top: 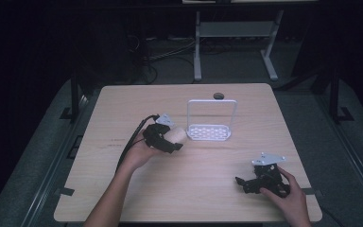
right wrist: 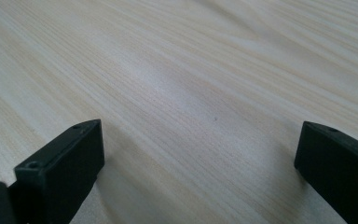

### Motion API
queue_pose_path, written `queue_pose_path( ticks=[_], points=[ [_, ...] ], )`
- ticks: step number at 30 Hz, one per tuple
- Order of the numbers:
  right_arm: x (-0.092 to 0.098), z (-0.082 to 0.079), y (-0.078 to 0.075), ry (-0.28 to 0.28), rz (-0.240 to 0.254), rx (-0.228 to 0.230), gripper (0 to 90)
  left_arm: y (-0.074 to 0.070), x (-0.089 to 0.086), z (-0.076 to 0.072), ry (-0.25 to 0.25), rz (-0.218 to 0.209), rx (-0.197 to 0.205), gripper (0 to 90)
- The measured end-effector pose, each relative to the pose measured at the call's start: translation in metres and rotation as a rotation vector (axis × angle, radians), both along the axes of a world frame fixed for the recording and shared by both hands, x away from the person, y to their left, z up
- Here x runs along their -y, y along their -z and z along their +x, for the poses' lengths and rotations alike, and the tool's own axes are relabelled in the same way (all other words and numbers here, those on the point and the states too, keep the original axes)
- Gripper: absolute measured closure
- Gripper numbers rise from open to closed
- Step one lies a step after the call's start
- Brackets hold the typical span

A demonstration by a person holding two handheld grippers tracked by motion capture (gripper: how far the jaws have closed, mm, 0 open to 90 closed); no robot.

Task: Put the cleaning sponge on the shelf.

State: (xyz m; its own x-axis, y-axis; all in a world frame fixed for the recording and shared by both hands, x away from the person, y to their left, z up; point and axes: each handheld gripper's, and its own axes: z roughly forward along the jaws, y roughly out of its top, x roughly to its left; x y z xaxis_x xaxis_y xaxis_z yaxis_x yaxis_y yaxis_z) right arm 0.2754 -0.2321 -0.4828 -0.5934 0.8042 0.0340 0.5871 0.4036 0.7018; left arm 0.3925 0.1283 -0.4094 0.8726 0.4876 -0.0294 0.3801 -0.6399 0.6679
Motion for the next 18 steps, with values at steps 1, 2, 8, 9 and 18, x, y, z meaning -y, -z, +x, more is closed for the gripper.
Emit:
queue_pose_path(
  ticks=[1, 2, 8, 9, 18],
  points=[
    [0.000, 0.000, 0.000, 0.000, 0.000, 0.001, 1.2, -0.001, 0.001, 0.000, 0.004, 0.003, 0.000, 29.3],
    [0.000, 0.000, 0.000, 0.000, 0.000, 0.000, 1.2, -0.001, 0.003, 0.000, 0.003, -0.003, 0.004, 29.3],
    [0.000, 0.000, 0.000, 0.000, 0.000, 0.000, 1.2, 0.001, 0.014, 0.001, 0.018, -0.015, -0.003, 29.3],
    [0.000, 0.000, 0.000, 0.000, 0.000, 0.000, 1.2, 0.001, 0.016, 0.001, 0.019, -0.015, -0.005, 29.3],
    [0.000, 0.000, 0.000, 0.000, 0.000, 0.000, 1.2, -0.002, 0.032, 0.004, 0.042, -0.027, 0.006, 29.3]
  ],
)
